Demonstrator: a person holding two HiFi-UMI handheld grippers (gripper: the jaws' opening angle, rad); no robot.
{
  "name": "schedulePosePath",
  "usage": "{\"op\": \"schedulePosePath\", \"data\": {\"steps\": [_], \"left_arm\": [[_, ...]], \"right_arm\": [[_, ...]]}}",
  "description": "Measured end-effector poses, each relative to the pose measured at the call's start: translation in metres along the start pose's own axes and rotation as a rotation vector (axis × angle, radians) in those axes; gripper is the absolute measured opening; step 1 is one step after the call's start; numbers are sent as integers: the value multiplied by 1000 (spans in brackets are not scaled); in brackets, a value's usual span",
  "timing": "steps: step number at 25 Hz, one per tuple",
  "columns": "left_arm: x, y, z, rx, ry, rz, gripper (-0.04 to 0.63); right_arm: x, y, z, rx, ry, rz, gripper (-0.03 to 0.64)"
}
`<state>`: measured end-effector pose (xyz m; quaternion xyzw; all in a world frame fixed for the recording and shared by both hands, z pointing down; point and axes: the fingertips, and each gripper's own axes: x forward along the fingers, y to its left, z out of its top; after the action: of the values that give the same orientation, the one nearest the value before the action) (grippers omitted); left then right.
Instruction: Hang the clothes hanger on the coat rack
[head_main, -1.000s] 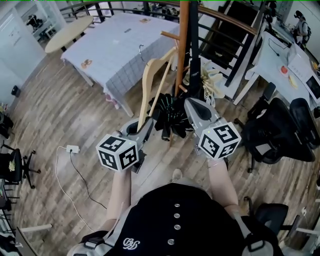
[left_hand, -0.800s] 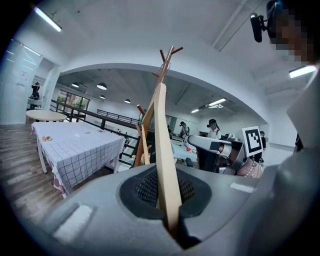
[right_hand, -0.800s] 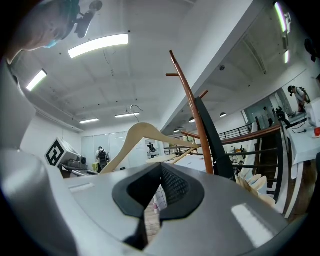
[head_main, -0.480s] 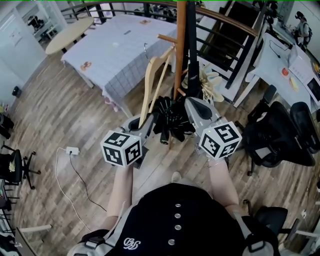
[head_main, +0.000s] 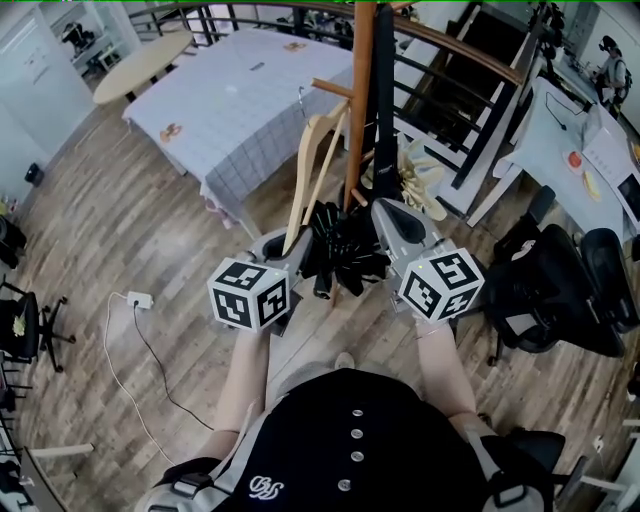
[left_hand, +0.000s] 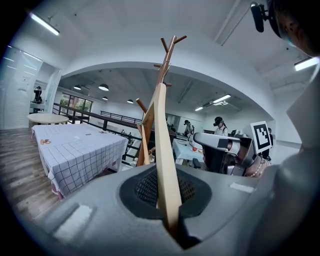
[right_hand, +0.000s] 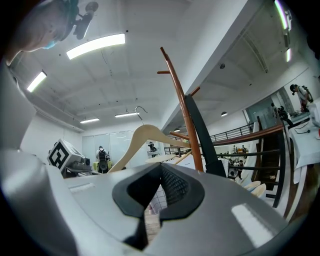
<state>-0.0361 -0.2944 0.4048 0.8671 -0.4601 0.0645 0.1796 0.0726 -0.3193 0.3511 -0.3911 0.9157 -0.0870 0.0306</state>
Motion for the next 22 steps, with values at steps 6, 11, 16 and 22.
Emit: {"op": "schedulePosePath", "data": {"steps": [6, 11, 16, 22], "left_arm": [[14, 4, 3, -2, 12, -10, 0], [22, 14, 5, 1, 29, -11, 0], [33, 23, 8, 5, 43, -38, 0], [40, 29, 14, 3, 55, -55, 2]], "right_arm": [[8, -18, -1, 38, -6, -20, 0], [19, -19, -8, 49, 3, -13, 0], [34, -26, -8, 53, 5, -25, 0], [53, -31, -3, 52, 7, -30, 0]]}}
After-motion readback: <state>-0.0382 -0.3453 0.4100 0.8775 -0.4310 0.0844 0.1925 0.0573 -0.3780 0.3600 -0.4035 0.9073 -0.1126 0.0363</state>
